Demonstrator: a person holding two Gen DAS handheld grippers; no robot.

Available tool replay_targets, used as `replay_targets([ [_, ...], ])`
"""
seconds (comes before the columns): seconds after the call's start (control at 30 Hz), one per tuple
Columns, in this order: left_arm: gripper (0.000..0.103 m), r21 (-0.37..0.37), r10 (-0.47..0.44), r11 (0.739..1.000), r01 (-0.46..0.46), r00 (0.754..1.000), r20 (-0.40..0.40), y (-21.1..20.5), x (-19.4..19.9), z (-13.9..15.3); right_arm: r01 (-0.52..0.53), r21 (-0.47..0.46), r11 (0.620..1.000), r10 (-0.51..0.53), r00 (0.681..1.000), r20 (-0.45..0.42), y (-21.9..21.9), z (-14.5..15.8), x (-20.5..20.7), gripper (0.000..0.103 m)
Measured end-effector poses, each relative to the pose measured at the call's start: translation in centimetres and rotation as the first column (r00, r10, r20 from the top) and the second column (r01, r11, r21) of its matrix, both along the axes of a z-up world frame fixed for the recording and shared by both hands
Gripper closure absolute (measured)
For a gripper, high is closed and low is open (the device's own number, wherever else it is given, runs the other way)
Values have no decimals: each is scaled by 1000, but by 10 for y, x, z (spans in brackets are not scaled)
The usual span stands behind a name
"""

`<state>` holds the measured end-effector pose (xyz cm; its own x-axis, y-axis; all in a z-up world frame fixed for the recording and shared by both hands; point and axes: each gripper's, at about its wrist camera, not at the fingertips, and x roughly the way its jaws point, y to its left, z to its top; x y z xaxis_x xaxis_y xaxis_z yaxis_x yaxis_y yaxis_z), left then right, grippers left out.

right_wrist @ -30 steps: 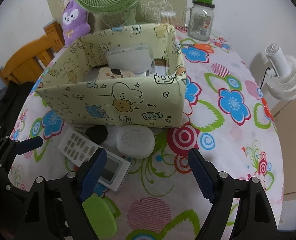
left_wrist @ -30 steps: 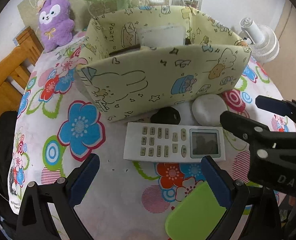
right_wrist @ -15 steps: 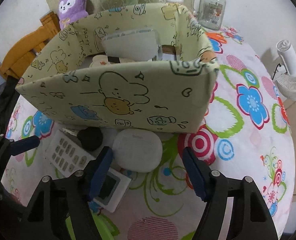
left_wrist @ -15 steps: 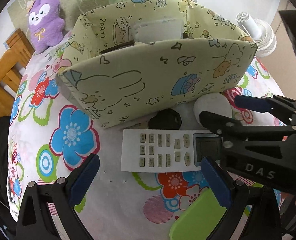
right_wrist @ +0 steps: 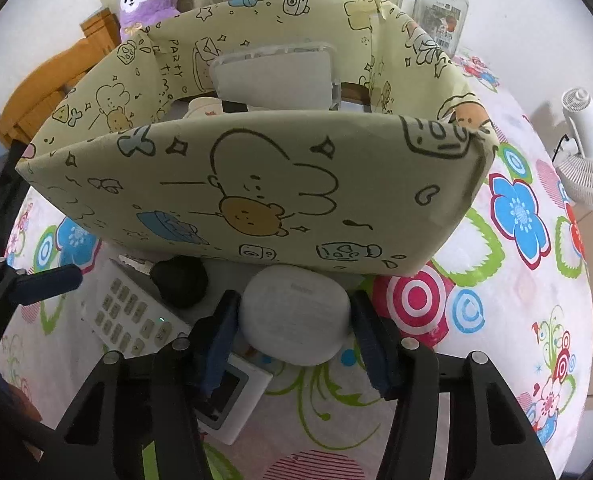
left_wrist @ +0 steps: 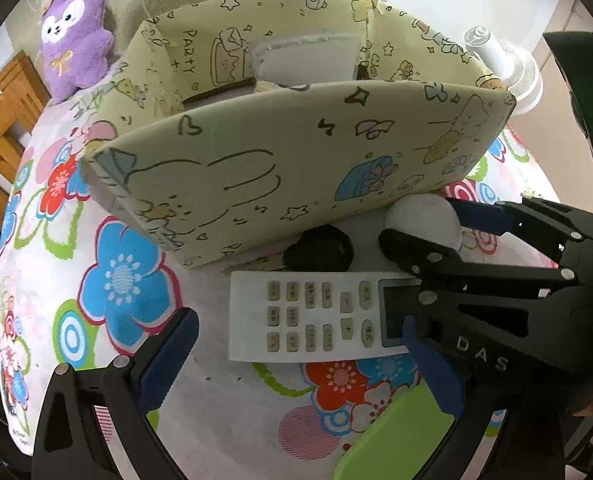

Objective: Organize rigid objects
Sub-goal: 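Close the right tool on the white round case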

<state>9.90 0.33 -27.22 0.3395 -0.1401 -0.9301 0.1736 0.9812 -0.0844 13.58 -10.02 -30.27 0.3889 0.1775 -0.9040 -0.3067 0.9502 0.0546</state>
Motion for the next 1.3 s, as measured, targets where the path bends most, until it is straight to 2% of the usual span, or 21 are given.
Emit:
replay_targets([
  [0.17,1,4,-59,998,59,998,5,-14,-3,-1,25,2,1000,-25,1000,-10,-8,4,-3,45],
  [0.4,7,4,-75,997,75,997,3,-21,-6,1,64,-4,998,-64,998,-8,-26,8,-12,45],
  [0.6,12,8,-126,992,126,992,-8,-36,-27,2,110,-4,994,-110,994,1,-45,7,-23,45],
  [0.93,12,51,-201,978,201,979,1,-47,-43,7,205,12,979,-205,979,15,-89,16,-44,45],
  [1.13,12,108,-273,957,270,962,10,-45,-35,10,267,21,964,-267,964,6,-98,18,-52,44],
  [1.3,11,174,-399,904,391,917,11,-57,-20,5,302,21,953,-302,953,-14,-103,17,-63,44],
])
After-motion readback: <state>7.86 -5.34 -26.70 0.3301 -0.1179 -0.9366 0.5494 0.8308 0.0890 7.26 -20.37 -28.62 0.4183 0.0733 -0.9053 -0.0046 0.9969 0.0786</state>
